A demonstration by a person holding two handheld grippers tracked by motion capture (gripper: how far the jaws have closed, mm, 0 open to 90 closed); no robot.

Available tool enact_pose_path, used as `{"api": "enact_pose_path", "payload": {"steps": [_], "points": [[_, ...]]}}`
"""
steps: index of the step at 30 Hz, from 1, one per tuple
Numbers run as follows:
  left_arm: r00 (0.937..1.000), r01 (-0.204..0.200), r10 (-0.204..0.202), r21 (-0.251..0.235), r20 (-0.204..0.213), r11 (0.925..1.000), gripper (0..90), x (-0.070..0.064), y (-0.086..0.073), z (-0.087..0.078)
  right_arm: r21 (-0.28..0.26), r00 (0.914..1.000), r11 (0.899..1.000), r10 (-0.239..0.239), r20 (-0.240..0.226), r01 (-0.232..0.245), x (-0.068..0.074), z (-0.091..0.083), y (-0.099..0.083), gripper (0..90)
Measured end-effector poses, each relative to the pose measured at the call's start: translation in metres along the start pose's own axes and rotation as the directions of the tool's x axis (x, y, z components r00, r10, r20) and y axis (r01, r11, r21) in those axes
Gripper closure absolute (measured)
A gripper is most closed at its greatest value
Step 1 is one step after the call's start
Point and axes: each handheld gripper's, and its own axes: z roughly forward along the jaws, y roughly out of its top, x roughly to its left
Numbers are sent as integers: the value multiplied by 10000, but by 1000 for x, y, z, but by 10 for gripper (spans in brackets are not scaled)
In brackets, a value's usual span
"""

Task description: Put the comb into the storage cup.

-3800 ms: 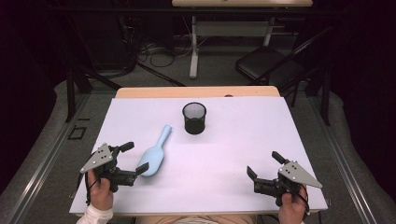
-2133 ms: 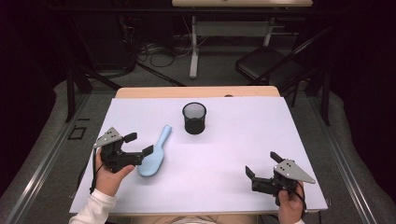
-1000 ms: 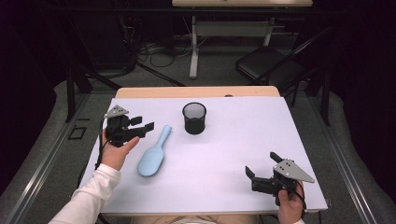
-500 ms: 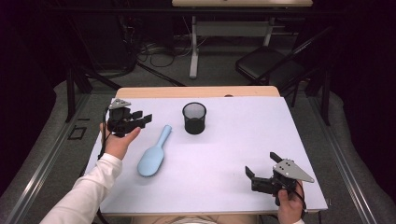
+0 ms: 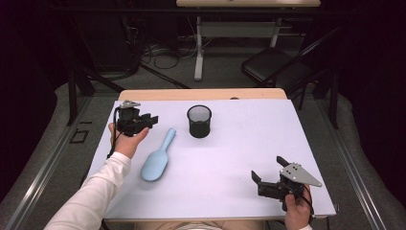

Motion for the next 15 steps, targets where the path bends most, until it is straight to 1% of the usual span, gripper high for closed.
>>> {"api": "enact_pose_path", "payload": {"steps": [3,5,6,8,10,15], "points": [[9997,-206,208,128,-119,9997,657,-3,0,6,-1,10000,10000,0,-16,0,0,0,0,0],[9996,-255,257,232,-74,9994,701,-4,0,10,-6,10000,10000,2,-30,-2,0,0,0,0],[9997,-239,240,296,-40,9993,701,-5,0,13,-6,10000,10000,2,-30,-2,0,0,0,0],[9993,-354,358,521,-68,9980,737,-6,1,18,1,10000,10000,-3,-39,3,0,0,0,0],[9990,-415,426,682,-155,9968,745,-7,1,23,3,10000,10000,-9,-39,9,0,0,0,0],[9989,-417,441,1187,-182,9921,777,-8,2,36,20,10000,10000,-13,-42,13,-1,0,0,0]]}}
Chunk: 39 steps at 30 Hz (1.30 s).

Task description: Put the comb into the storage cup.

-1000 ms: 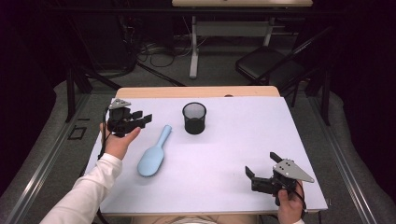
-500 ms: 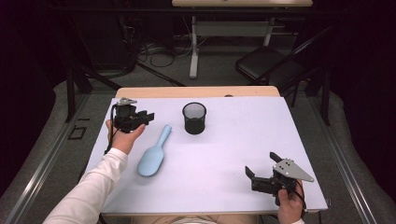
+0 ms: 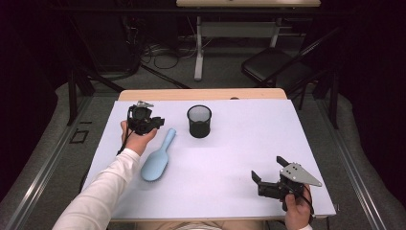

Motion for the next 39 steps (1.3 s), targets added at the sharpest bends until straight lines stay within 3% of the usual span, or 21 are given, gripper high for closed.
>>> {"api": "enact_pose_path", "payload": {"steps": [8,17,25,39], "points": [[9998,203,-199,941,-54,9954,821,0,3,15,6,10000,10000,-10,-50,10,0,0,0,0],[9999,95,-86,1400,-67,9901,897,-6,4,28,5,10000,10000,-23,-76,23,0,0,0,0],[9999,114,-97,1769,-105,9842,900,-10,5,38,11,10000,10000,-37,-68,37,0,0,0,0],[9999,-122,95,2553,117,9668,900,-15,0,60,23,9999,10000,-51,-109,51,-1,0,0,0]]}}
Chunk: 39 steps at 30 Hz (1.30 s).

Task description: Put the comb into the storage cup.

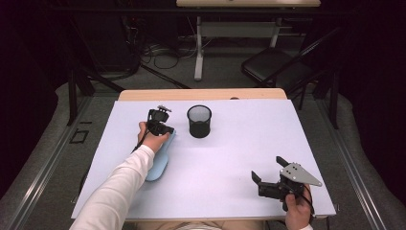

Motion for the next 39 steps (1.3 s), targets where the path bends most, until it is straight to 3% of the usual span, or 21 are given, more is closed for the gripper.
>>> {"api": "enact_pose_path", "payload": {"steps": [21,29,39], "points": [[9995,-310,312,597,-20,9977,900,-9,-1,18,34,10000,10000,-14,-35,14,0,0,0,0],[9994,-139,161,702,-313,9974,900,-3,0,17,37,10000,10000,-20,-43,21,0,0,0,0],[9970,329,-267,855,-723,9958,900,16,-2,11,78,10000,10000,-49,-61,49,0,0,0,0]]}}
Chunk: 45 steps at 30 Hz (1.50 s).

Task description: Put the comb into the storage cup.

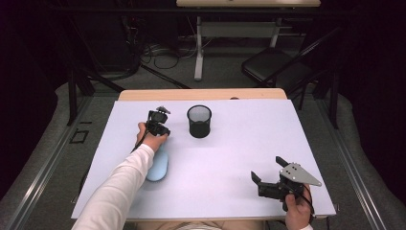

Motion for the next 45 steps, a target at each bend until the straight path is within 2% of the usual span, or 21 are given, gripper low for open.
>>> {"api": "enact_pose_path", "payload": {"steps": [15,21,27,30,33,38,43,45], "points": [[9968,696,-691,100,-397,9975,900,31,-8,-9,6,10000,10000,17,-7,-17,1,0,0,2],[9930,1067,-1062,85,-511,9943,900,46,-15,-10,30,10000,10000,23,0,-23,1,0,0,3],[9901,1184,-1164,217,-785,9927,900,62,-25,-14,25,10000,10000,15,11,-15,1,1,-1,4],[9888,1326,-1310,181,-715,9910,900,70,-33,-19,33,10000,10000,27,15,-27,1,1,-1,5],[9888,1362,-1350,149,-633,9906,900,75,-42,-23,37,10000,10000,39,15,-39,1,1,-1,6],[9930,969,-954,187,-698,9951,900,77,-58,-30,30,10000,10000,61,6,-61,2,1,-1,7],[9944,783,-771,144,-721,9968,900,78,-76,-37,66,10000,10000,39,-19,-39,2,2,-1,8],[9952,797,-788,130,-579,9967,900,79,-82,-40,92,10000,10000,7,-25,-7,2,2,-1,8]]}}
